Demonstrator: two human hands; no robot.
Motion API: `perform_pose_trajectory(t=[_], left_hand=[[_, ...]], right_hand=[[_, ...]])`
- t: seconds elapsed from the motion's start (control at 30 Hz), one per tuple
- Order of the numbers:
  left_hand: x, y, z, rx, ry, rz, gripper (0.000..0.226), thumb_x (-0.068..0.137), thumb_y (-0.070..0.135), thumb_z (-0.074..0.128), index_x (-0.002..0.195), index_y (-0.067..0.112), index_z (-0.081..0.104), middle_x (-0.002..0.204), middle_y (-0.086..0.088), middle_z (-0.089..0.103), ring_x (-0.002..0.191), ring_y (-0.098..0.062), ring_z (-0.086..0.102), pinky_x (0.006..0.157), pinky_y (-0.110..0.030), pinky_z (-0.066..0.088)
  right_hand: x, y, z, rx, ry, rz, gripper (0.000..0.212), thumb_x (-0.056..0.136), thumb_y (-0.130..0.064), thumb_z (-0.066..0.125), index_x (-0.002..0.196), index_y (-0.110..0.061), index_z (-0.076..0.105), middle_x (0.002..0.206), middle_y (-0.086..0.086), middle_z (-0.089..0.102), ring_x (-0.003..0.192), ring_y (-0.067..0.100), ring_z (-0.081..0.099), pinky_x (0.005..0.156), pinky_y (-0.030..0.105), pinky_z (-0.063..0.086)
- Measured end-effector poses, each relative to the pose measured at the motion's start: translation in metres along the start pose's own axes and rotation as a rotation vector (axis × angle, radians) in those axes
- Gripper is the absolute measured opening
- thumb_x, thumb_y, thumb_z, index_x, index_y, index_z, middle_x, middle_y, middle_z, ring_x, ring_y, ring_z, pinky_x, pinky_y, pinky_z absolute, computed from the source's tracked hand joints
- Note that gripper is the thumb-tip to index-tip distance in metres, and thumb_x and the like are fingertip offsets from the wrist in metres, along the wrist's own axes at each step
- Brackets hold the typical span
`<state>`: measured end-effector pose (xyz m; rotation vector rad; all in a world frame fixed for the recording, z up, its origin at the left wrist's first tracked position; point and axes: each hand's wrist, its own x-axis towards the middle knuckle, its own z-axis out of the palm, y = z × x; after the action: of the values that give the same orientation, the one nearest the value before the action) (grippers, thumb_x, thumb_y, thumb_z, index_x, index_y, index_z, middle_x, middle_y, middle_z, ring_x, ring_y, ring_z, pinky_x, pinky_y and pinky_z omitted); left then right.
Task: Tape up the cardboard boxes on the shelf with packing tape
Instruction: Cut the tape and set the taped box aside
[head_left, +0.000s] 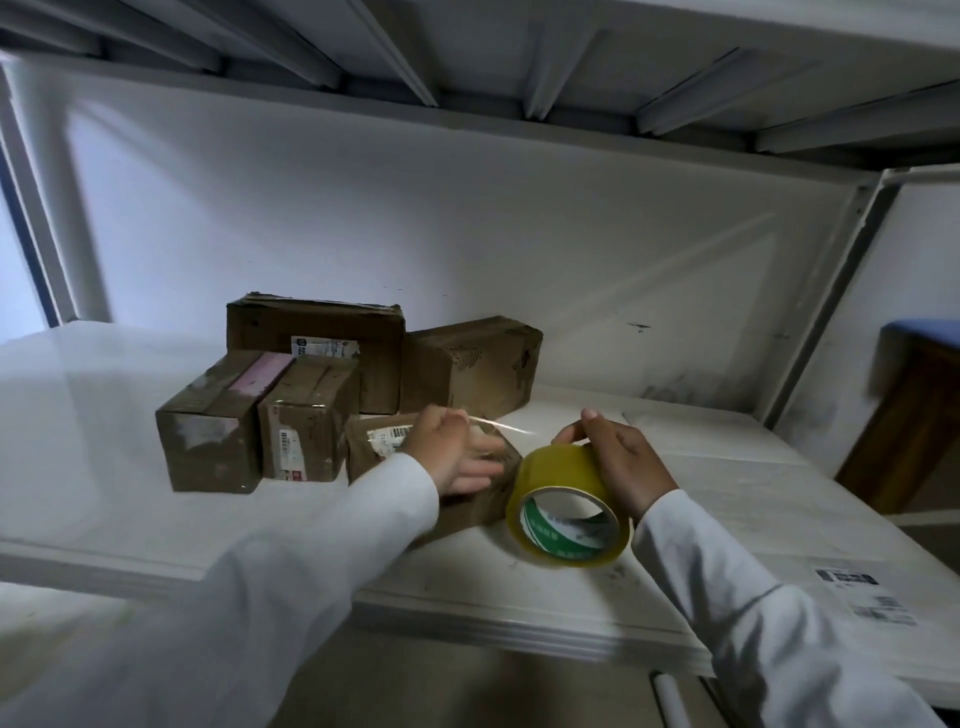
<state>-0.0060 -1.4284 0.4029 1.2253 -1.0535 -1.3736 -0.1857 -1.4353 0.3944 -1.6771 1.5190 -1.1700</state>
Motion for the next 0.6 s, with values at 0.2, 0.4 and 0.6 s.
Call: perform_pose_trajectory(t=[0.2,0.4,0.6], left_hand=[[-0.007,-0.010,0.004,-0.182,-0.034,-0.160,0.025,0.105,0.021,0.027,0.128,0.012,0.033,0.101,-0.020,0.070,0.078,-0.028,0.069,0.062,-0.035,0.056],[0.005,-0.007,-0.004,0.360,0.052,0.190,0.016,0.102,0.026,0.036,0.094,0.021,0.048,0.082,-0.003,0.073,0.057,-0.013,0.067,0.056,-0.024,0.048],[0.003,-0.003,-0.022,0.591,0.117,0.314,0.012,0.096,0.021,0.052,0.086,0.024,0.059,0.080,0.002,0.070,0.068,-0.014,0.066,0.075,-0.029,0.053]], right_hand=[[0.000,0.003,-0.001,0.019,0.008,0.039,0.046,0.100,-0.043,0.034,0.077,-0.018,0.066,0.076,-0.002,0.062,0.073,0.016,0.058,0.065,0.024,0.042],[0.001,0.014,0.000,-0.324,-0.320,-0.087,0.017,0.098,-0.040,0.039,0.098,-0.051,0.052,0.104,-0.013,0.054,0.095,0.012,0.053,0.073,0.012,0.040],[0.007,0.012,0.003,-0.173,-0.504,-0.039,0.015,0.097,-0.031,0.047,0.093,-0.035,0.061,0.103,-0.012,0.061,0.098,0.014,0.058,0.087,0.026,0.050]])
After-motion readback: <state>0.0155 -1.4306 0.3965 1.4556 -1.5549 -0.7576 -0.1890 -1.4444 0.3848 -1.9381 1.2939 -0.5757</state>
